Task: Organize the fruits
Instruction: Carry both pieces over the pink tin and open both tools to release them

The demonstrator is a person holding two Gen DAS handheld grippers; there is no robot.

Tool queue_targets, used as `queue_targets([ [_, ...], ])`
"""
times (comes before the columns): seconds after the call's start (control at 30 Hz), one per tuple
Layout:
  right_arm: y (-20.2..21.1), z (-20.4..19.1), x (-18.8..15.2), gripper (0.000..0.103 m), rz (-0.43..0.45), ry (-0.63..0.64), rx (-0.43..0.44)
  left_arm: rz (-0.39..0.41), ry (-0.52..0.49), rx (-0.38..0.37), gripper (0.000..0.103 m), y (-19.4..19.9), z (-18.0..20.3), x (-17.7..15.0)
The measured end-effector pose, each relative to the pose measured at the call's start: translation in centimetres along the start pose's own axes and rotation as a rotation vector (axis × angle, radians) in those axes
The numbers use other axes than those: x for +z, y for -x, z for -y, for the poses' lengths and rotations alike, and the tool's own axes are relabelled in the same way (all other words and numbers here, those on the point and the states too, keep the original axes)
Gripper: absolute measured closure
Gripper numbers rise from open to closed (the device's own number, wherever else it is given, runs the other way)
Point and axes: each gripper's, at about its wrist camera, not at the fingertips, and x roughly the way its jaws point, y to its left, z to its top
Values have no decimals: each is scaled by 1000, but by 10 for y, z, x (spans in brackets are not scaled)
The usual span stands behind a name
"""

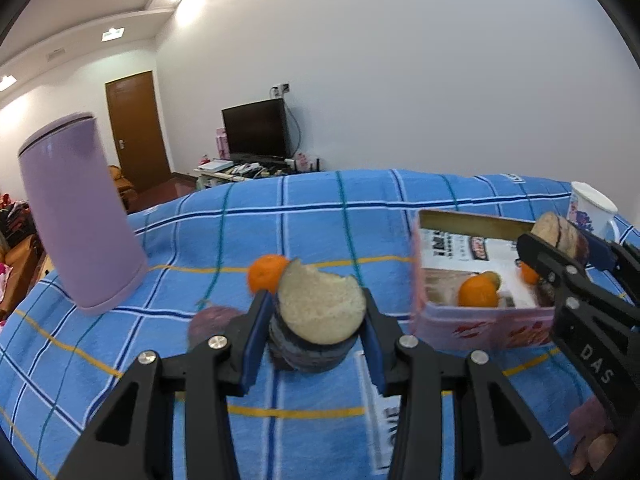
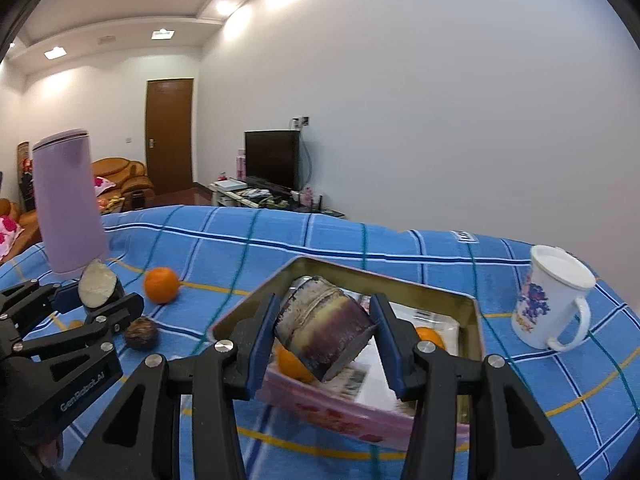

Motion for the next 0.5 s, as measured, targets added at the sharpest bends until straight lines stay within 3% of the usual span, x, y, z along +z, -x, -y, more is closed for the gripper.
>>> queue_targets([
  [0.5, -22, 55, 3, 54, -51, -101, -171, 16, -27, -103, 59, -22, 62, 25],
])
